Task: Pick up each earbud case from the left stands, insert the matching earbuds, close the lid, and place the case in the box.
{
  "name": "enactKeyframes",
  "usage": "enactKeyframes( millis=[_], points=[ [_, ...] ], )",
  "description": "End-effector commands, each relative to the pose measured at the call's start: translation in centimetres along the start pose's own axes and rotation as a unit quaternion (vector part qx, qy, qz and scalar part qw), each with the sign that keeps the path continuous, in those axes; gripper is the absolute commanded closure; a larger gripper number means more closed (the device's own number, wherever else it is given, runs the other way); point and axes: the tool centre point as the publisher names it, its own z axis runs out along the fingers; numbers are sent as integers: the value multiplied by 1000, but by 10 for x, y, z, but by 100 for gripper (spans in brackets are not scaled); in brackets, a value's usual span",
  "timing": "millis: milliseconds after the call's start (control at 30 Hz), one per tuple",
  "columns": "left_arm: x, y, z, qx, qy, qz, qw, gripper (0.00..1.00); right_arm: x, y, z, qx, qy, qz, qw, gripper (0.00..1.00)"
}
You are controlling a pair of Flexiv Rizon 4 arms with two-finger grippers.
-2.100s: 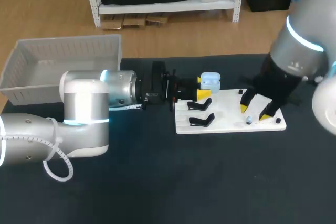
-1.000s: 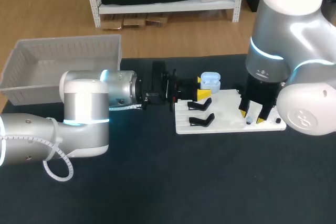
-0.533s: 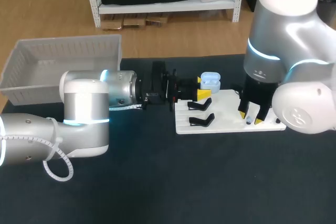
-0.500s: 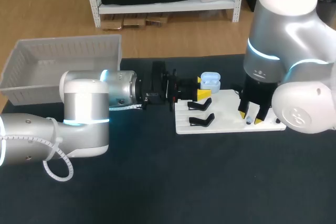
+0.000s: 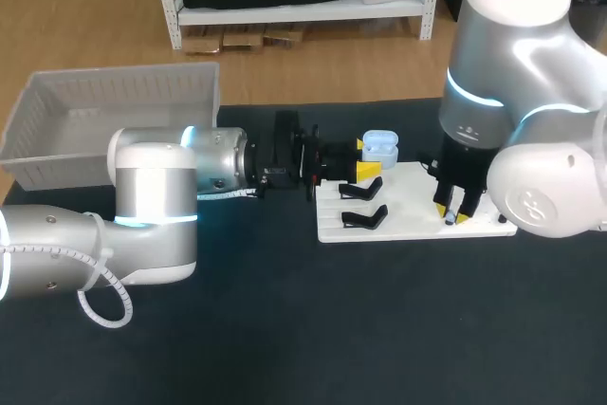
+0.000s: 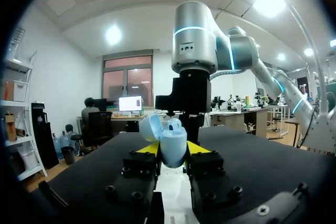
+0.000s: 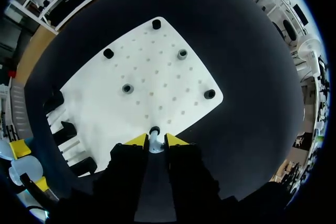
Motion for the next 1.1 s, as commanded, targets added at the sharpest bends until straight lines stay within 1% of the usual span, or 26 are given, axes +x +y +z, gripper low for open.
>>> enactKeyframes(
  millis=[33, 67, 100, 300, 500, 667, 733, 800, 833, 900, 933, 1000, 1033, 1100],
  points=[
    [1, 0, 0, -1, -2, 2, 1000, 100, 0, -1, 1, 2, 1, 1, 1000, 89],
    [1, 0, 0, -1, -2, 2, 1000, 100, 0, -1, 1, 2, 1, 1, 1000, 96],
    [1, 0, 0, -1, -2, 2, 1000, 100, 0, -1, 1, 2, 1, 1, 1000, 100],
    [1, 0, 0, -1, -2, 2, 1000, 100, 0, -4, -6, 0, 0, 2, 1000, 100],
    [1, 0, 0, -1, -2, 2, 1000, 100, 1, -6, -25, -8, 1, 1, 1000, 100],
    [1, 0, 0, -1, -2, 2, 1000, 100, 2, -10, -49, -19, 7, 0, 1000, 100],
    [1, 0, 0, -1, -2, 2, 1000, 100, 2, -9, -62, -27, 16, -10, 999, 100],
    [1, 0, 0, -1, -2, 2, 1000, 100, 1, -8, -77, -35, 22, -28, 999, 100],
    [1, 0, 0, -1, -2, 2, 1000, 100, 1, -6, -86, -43, 31, -43, 998, 100],
    [1, 0, 0, -1, -2, 2, 1000, 100, 0, -2, -103, -52, 26, -61, 996, 100],
    [1, 0, 0, -1, -2, 2, 1000, 100, 0, 0, -112, -60, 30, -78, 995, 100],
    [1, 0, 0, -1, -2, 2, 1000, 100, 0, 6, -127, -62, 20, -117, 991, 100],
    [1, 0, 0, -1, -2, 2, 1000, 100, 1, 9, -133, -63, 22, -143, 988, 100],
    [1, 0, 0, -1, -2, 2, 1000, 100, 5, 15, -142, -54, 9, -186, 981, 100]
  ],
)
